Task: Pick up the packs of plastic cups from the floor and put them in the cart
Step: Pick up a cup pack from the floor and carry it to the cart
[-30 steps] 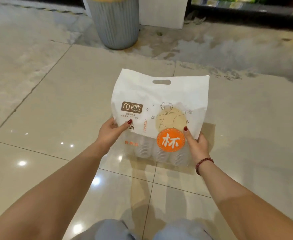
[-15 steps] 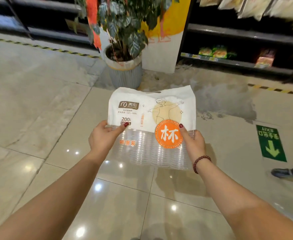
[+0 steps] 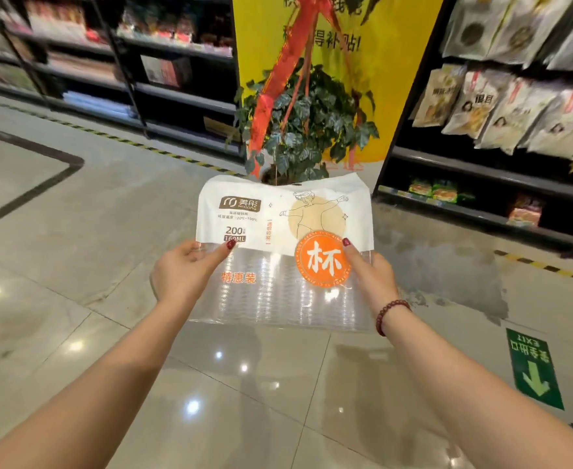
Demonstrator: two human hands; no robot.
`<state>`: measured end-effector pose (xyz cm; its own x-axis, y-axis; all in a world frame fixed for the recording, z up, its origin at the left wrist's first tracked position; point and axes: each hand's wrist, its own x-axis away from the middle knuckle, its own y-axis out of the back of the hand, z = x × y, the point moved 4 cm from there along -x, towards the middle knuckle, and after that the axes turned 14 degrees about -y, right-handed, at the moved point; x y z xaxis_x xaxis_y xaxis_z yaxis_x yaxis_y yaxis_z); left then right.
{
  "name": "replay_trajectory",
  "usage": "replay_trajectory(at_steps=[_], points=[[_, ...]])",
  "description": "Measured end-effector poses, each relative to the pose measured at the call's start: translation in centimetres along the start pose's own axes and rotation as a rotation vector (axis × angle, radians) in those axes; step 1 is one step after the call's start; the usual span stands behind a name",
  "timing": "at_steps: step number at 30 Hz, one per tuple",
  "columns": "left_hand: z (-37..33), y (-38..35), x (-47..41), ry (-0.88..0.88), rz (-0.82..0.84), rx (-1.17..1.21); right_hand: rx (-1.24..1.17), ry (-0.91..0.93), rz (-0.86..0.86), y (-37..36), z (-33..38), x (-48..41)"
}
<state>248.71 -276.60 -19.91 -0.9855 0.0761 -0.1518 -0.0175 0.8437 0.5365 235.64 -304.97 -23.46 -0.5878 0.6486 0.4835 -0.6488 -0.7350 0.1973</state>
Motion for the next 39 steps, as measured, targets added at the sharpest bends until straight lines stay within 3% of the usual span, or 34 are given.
replay_trajectory(at_steps=[11,18,29,39], points=[[-1.6,7.1,2.5,0.156,-0.378,-0.069,0.133,0.176,0.379,-7.7,8.5,-1.9],[-1.7,10.7,11.1,0.386,-0.724,-0.067,0.316,0.300,0.737,-14.1,10.7,0.7],[-2.7,16.0,36.1,0.723,-1.216,-0.237,0.597,0.374,1.306,-21.6,-0.1,18.0],[-6.5,14.8,63.9,1.041,-1.653,-0.297,0.847,0.487,1.725,-16.3,-14.3,41.3]])
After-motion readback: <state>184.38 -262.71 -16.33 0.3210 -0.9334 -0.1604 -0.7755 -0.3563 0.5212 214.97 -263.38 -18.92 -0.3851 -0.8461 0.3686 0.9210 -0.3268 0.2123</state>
